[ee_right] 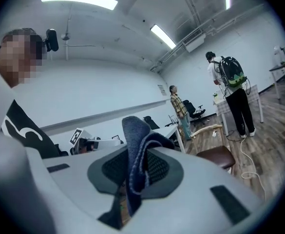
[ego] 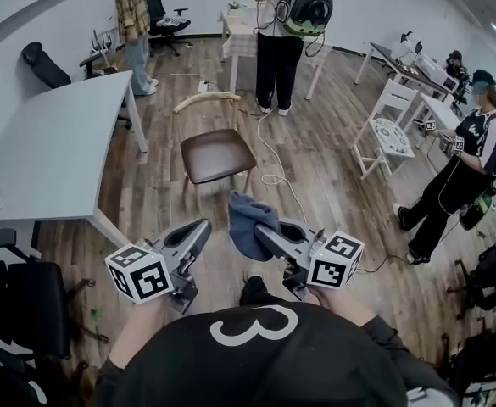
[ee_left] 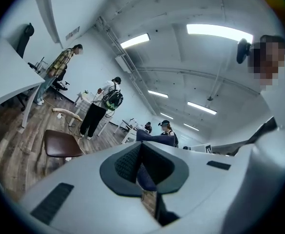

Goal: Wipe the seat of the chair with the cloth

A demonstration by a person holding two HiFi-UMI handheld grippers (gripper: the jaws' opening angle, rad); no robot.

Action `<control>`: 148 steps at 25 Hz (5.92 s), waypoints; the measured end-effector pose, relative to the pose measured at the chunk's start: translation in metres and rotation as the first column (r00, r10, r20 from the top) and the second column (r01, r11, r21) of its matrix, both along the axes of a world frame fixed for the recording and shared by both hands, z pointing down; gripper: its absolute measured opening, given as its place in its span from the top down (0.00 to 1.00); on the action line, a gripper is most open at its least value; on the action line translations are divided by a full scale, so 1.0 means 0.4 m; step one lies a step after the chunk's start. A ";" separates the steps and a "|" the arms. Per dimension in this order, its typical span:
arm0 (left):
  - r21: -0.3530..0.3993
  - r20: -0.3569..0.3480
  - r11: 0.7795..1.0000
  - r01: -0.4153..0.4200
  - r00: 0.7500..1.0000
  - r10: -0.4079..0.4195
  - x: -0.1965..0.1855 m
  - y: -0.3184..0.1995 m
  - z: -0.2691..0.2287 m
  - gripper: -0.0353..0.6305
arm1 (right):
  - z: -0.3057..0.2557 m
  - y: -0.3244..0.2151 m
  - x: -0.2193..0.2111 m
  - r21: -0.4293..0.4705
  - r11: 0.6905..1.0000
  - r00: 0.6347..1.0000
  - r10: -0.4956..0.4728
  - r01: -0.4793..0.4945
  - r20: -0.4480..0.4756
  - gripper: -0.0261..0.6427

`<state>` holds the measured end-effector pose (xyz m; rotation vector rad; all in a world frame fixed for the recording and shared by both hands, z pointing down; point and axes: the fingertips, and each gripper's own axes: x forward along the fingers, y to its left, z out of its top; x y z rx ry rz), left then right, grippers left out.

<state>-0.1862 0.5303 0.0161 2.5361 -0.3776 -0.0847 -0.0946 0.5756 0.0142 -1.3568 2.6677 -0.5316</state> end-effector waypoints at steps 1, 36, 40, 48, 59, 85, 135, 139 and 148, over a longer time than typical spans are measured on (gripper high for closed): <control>-0.004 0.005 1.000 0.003 1.000 -0.003 0.004 -0.007 0.002 0.93 | -0.001 -0.007 0.004 -0.001 1.000 1.000 -0.006 0.006 0.001 0.88; -0.545 0.180 0.813 0.203 0.976 -0.123 0.402 -0.846 0.511 0.93 | 0.426 -0.875 0.474 -0.393 0.916 0.988 -0.026 0.084 0.150 0.88; -0.620 0.173 0.752 0.223 0.974 -0.146 0.378 -0.887 0.584 0.93 | 0.492 -0.914 0.465 -0.454 0.886 0.985 -0.017 0.093 0.170 0.88; -0.676 0.180 0.689 0.262 0.965 -0.191 0.327 -1.058 0.717 0.93 | 0.574 -1.086 0.451 -0.529 0.843 0.979 0.018 0.095 0.204 0.88; -0.720 0.206 0.623 0.307 0.951 -0.231 0.212 -1.340 0.892 0.93 | 0.669 -1.472 0.386 -0.587 0.806 0.983 0.037 0.079 0.182 0.88; -0.826 0.265 0.438 0.354 0.931 -0.253 0.139 -1.553 1.290 0.93 | 1.142 -1.867 0.057 -0.642 0.741 0.980 -0.137 0.196 0.141 0.88; -0.829 0.363 0.366 0.423 0.905 -0.223 0.134 -1.489 1.390 0.93 | 1.425 -1.926 0.202 -0.684 0.727 0.975 -0.108 -0.056 -0.196 0.88; -0.832 0.366 0.359 0.423 0.905 -0.217 0.160 -1.471 1.391 0.93 | 1.424 -1.928 0.251 -0.677 0.731 0.970 -0.100 -0.078 -0.220 0.88; -0.832 0.367 0.354 0.426 0.903 -0.225 0.239 -1.469 1.382 0.93 | 1.430 -1.927 0.388 -0.677 0.724 0.962 -0.074 -0.130 -0.264 0.88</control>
